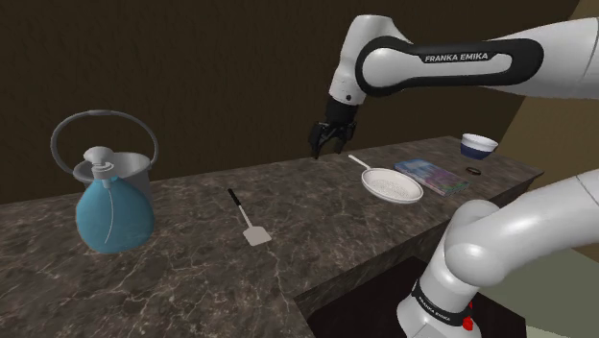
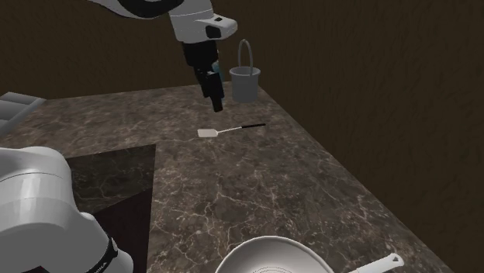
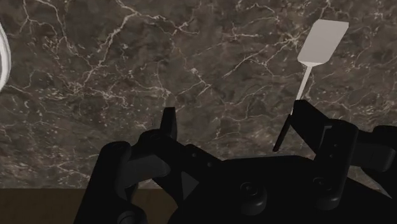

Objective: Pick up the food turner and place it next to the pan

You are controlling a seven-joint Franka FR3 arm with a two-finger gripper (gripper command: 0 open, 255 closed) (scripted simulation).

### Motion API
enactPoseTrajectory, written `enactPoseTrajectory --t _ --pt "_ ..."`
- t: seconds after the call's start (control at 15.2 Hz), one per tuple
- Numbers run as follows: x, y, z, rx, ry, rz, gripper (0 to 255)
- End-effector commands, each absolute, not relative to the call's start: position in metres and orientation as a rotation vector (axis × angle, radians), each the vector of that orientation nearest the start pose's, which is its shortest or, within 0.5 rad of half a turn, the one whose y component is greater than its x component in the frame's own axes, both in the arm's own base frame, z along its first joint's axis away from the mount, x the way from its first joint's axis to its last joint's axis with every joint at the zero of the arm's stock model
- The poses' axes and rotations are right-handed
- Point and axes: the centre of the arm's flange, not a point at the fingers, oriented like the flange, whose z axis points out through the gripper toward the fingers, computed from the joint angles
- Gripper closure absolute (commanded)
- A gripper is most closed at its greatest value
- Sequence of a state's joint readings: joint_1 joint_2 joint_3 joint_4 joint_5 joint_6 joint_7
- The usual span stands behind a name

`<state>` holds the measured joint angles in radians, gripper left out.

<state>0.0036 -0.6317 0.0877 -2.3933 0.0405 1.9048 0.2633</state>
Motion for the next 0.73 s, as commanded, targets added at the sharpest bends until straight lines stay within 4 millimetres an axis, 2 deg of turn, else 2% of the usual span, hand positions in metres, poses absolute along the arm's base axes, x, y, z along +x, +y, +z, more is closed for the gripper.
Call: enactPoseTrajectory --t 0.0,0.66 --pt "0.39 0.057 0.536 -3.107 0.329 -0.212 0" --pt "0.471 0.133 0.457 -3.108 0.438 -0.157 0"
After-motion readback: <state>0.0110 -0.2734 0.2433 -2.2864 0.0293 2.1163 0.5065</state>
